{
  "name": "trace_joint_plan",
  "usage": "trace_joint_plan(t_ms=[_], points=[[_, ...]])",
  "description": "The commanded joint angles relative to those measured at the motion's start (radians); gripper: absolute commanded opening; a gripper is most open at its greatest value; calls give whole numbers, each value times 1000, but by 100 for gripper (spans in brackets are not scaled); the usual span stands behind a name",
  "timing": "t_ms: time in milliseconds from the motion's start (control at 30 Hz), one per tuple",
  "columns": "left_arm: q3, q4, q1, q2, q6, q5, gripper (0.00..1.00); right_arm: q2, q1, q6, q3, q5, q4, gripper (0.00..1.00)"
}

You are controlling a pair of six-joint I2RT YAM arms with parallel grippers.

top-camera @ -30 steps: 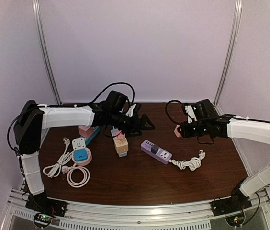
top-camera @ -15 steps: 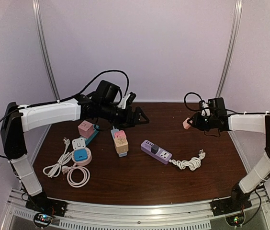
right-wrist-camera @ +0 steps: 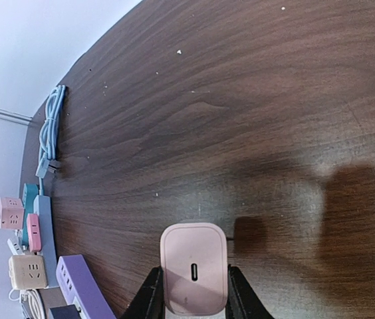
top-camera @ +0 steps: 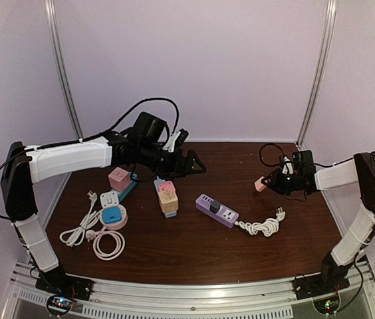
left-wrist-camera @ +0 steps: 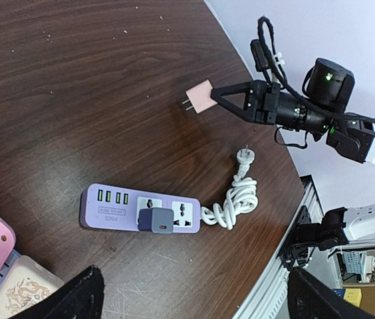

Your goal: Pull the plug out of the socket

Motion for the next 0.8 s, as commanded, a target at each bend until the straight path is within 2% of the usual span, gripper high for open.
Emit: trace_joint_plan(t_ms=[0,133,367,600,767], points=[[-2,25,-4,-20,14,-9,98,19,-31,9,-28,-42,64,20],[-7,32,-4,-17,9,-7,98,31,-51,1,-36,-55,54,24],[-5,32,-4,-9,2,-9,98,42,-76,-20,-26,-33,-26,48],[-8,41,-4,-4,-8,-14,98,-10,-75,-62,14,86,-171,77],[-12,42,-4,2,-9,-26,98,-96,-41,-117,61,210,-311,86]])
